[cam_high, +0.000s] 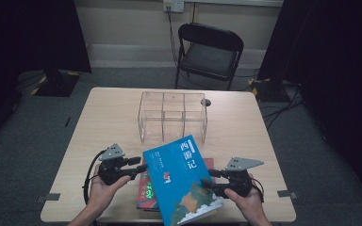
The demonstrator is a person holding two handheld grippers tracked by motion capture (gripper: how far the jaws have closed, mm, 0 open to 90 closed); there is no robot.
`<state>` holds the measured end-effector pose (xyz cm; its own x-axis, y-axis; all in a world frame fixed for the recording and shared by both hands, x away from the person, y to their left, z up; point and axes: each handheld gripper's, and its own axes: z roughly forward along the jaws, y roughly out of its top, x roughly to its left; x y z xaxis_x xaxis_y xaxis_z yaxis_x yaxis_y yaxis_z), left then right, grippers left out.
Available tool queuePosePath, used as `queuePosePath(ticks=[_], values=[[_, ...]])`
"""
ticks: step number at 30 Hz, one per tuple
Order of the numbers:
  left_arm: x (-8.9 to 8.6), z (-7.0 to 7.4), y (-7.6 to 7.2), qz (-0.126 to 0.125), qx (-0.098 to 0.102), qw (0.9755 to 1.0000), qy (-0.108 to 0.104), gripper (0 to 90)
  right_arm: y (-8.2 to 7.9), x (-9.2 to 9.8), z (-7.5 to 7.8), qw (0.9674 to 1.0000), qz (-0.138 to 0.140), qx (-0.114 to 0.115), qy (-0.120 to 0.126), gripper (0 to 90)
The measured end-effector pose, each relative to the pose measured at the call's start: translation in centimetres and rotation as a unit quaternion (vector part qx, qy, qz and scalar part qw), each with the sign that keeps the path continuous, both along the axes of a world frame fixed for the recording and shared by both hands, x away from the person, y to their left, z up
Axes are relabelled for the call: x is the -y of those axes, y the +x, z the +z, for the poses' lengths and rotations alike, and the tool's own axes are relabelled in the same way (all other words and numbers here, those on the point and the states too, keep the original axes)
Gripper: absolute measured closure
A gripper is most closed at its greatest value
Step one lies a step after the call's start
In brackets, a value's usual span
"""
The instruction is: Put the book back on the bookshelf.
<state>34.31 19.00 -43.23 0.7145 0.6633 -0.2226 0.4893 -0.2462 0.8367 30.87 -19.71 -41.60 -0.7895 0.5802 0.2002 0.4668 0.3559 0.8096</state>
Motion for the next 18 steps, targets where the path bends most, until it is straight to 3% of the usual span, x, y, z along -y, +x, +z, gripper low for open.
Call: queuePosePath(ticks=[6,9,11,15,18], values=[[0.2,-0.1,1.3,-0.005,-0.007,1.0000,-0.005,51.6,-0.8,0.3,0.1,1.0000,-0.001,0.003,-0.003,49.8],[0.4,0.0,1.6,0.014,-0.003,0.9999,0.002,50.0,-0.2,0.4,0.0,1.0000,-0.001,0.000,0.004,49.2],[0.4,0.1,1.7,0.018,-0.012,0.9998,-0.003,51.9,0.6,0.1,0.0,0.9999,-0.013,0.007,0.008,47.8],[0.6,0.3,0.6,0.008,-0.010,0.9999,-0.003,50.8,2.5,-1.3,0.2,0.9990,-0.032,0.031,-0.008,42.8],[1.1,0.7,-0.8,-0.003,-0.014,0.9998,-0.016,50.4,4.3,-2.2,0.2,0.9977,-0.053,0.041,-0.007,40.4]])
